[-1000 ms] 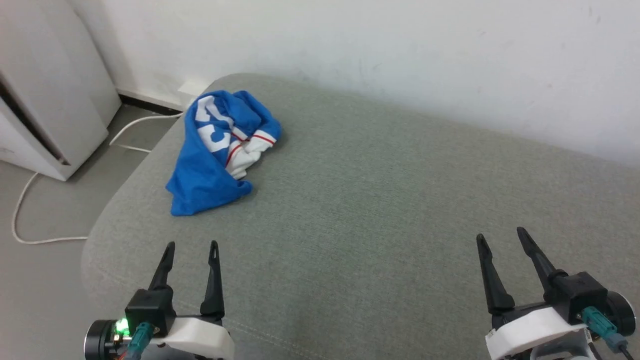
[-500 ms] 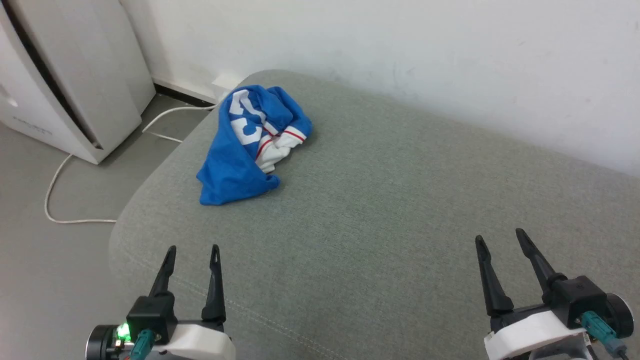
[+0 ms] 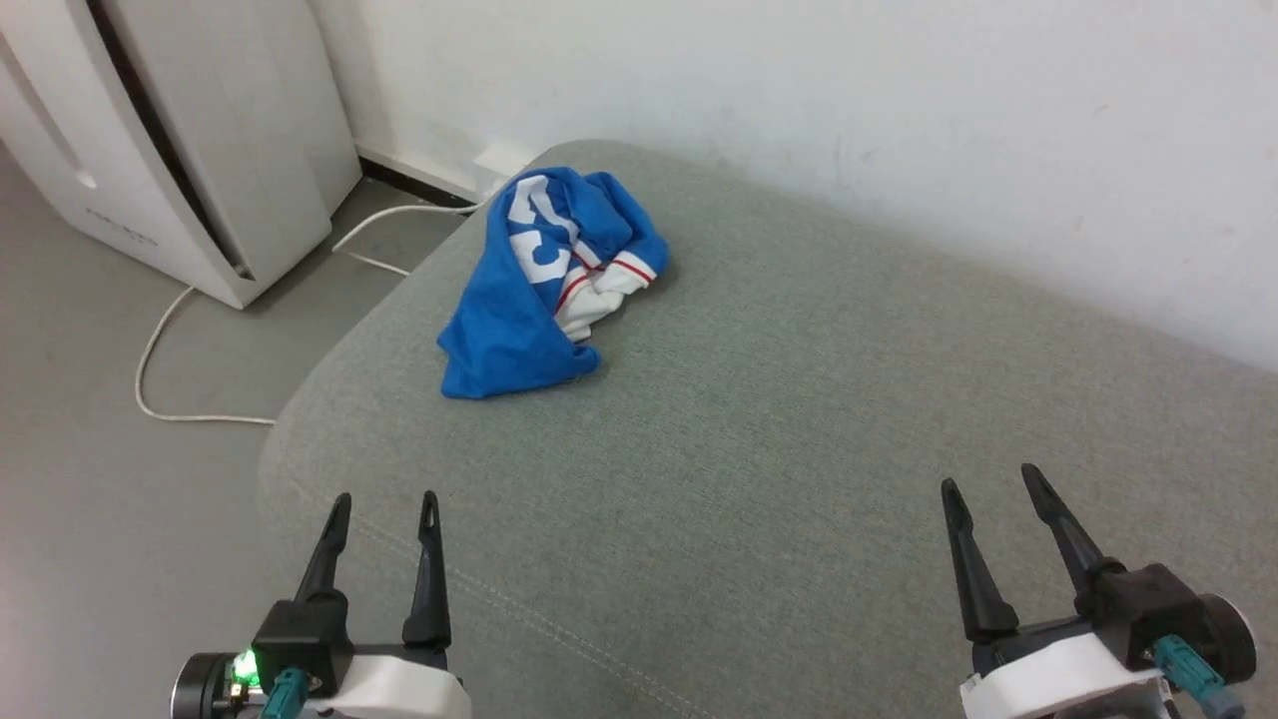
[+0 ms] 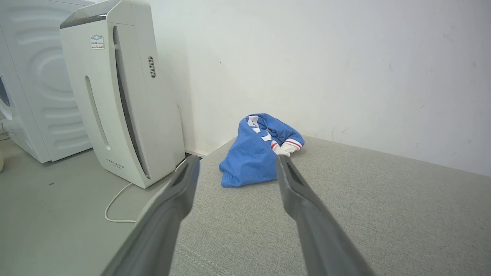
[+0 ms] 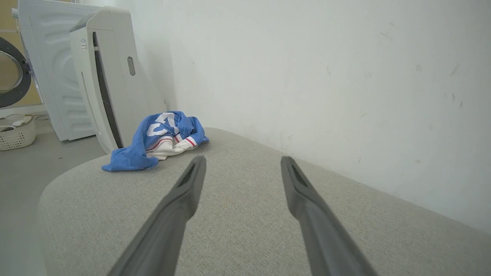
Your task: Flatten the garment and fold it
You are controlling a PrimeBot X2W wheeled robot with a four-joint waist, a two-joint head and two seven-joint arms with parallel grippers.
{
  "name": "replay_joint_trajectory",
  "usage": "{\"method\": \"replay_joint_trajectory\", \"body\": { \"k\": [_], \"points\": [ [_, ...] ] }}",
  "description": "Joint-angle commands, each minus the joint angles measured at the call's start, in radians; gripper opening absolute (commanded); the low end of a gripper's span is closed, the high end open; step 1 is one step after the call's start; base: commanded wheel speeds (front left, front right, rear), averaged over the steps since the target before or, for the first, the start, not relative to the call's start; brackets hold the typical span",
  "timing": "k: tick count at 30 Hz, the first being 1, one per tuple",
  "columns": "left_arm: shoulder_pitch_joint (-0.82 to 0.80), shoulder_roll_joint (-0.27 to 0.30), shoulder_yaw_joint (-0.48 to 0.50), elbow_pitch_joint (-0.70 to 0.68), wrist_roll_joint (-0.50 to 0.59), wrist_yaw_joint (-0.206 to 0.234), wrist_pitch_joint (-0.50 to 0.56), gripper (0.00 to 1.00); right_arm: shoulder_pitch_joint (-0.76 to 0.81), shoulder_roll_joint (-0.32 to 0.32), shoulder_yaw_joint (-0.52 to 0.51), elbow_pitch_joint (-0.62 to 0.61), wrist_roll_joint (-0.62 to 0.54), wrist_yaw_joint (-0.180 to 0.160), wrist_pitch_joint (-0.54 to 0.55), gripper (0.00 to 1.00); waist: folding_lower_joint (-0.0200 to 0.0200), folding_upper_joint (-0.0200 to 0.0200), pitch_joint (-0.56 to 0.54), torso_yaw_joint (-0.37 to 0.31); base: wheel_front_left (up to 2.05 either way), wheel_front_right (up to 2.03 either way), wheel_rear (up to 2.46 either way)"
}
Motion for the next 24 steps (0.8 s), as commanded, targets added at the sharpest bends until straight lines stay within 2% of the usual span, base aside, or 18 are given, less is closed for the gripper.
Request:
{"method": "replay_joint_trajectory", "body": {
  "k": [1,8,24],
  "points": [
    [0.016,-0.001,-0.003,0.004,-0.007,0.007,-0.011,1.00,0.012,0.003,-0.001,0.005,0.006,-0.002,-0.010,1.00,0.0000,0.0000,-0.001,0.010,0.00,0.00,0.00],
    [0.019,-0.001,-0.004,0.005,-0.010,0.012,-0.025,1.00,0.017,0.003,0.001,0.012,0.014,-0.002,-0.024,1.00,0.0000,0.0000,-0.004,0.038,0.00,0.00,0.00],
    [-0.003,-0.001,-0.011,-0.010,-0.018,0.006,-0.025,1.00,0.006,0.003,0.003,0.006,-0.007,-0.002,-0.024,1.00,0.0000,0.0000,0.036,0.014,0.00,0.00,0.00]
  ]
}}
